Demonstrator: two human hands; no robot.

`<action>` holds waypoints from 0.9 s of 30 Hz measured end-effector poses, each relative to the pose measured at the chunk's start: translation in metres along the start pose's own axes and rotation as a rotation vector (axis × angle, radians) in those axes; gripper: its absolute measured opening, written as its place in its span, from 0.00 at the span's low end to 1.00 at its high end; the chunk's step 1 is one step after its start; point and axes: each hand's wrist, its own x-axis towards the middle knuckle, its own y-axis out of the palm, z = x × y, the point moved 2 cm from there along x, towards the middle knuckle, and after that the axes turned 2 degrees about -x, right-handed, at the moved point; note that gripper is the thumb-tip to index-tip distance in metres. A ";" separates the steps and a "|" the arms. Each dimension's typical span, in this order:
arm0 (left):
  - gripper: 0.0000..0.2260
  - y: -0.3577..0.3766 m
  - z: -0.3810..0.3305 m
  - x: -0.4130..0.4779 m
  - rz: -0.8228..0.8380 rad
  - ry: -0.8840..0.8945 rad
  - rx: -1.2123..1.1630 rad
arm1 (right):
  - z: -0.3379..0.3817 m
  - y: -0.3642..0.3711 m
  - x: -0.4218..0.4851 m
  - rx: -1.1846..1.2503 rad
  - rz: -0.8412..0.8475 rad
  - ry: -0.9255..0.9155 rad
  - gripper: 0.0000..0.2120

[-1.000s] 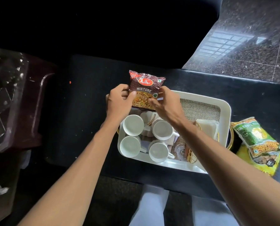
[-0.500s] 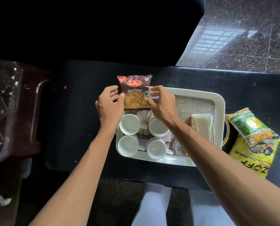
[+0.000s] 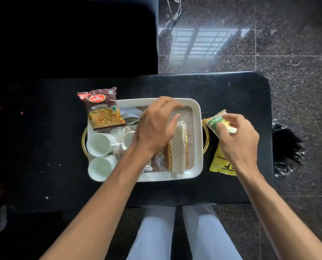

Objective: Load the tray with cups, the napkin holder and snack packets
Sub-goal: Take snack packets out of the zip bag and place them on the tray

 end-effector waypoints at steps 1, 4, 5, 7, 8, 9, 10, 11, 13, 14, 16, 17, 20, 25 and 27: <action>0.11 0.014 -0.011 0.006 0.066 0.036 0.006 | -0.013 -0.007 0.002 -0.032 -0.019 0.048 0.14; 0.14 0.053 -0.042 0.023 0.262 0.117 0.039 | -0.047 -0.021 0.005 -0.072 -0.048 0.204 0.19; 0.15 0.066 -0.051 0.028 0.323 0.124 0.068 | -0.055 -0.023 0.005 -0.064 -0.049 0.259 0.21; 0.18 0.088 -0.064 0.037 0.421 0.108 0.120 | -0.067 -0.026 0.005 -0.015 -0.058 0.336 0.25; 0.20 0.098 -0.068 0.041 0.455 0.087 0.141 | -0.071 -0.027 0.006 0.020 -0.066 0.361 0.26; 0.22 0.106 -0.072 0.044 0.481 0.060 0.163 | -0.075 -0.027 0.007 0.053 -0.066 0.378 0.27; 0.24 0.112 -0.074 0.047 0.498 0.027 0.182 | -0.078 -0.027 0.007 0.085 -0.056 0.391 0.27; 0.25 0.118 -0.076 0.049 0.506 -0.007 0.196 | -0.080 -0.026 0.007 0.117 -0.035 0.403 0.27; 0.26 0.124 -0.077 0.051 0.498 -0.064 0.196 | -0.081 -0.023 0.007 0.198 0.013 0.435 0.27; 0.26 0.126 -0.077 0.051 0.484 -0.084 0.183 | -0.081 -0.021 0.008 0.238 0.031 0.446 0.27; 0.24 0.127 -0.077 0.051 0.443 -0.123 0.141 | -0.081 -0.017 0.009 0.288 0.060 0.444 0.28; 0.23 0.128 -0.077 0.050 0.424 -0.146 0.114 | -0.080 -0.016 0.010 0.302 0.069 0.440 0.28; 0.22 0.130 -0.074 0.050 0.367 -0.217 0.032 | -0.079 -0.012 0.014 0.332 0.077 0.425 0.28; 0.20 0.131 -0.073 0.049 0.308 -0.263 -0.065 | -0.077 -0.012 0.026 0.309 0.071 0.315 0.28; 0.20 0.126 -0.071 0.051 0.284 -0.262 -0.097 | -0.076 -0.016 0.032 0.313 0.067 0.263 0.27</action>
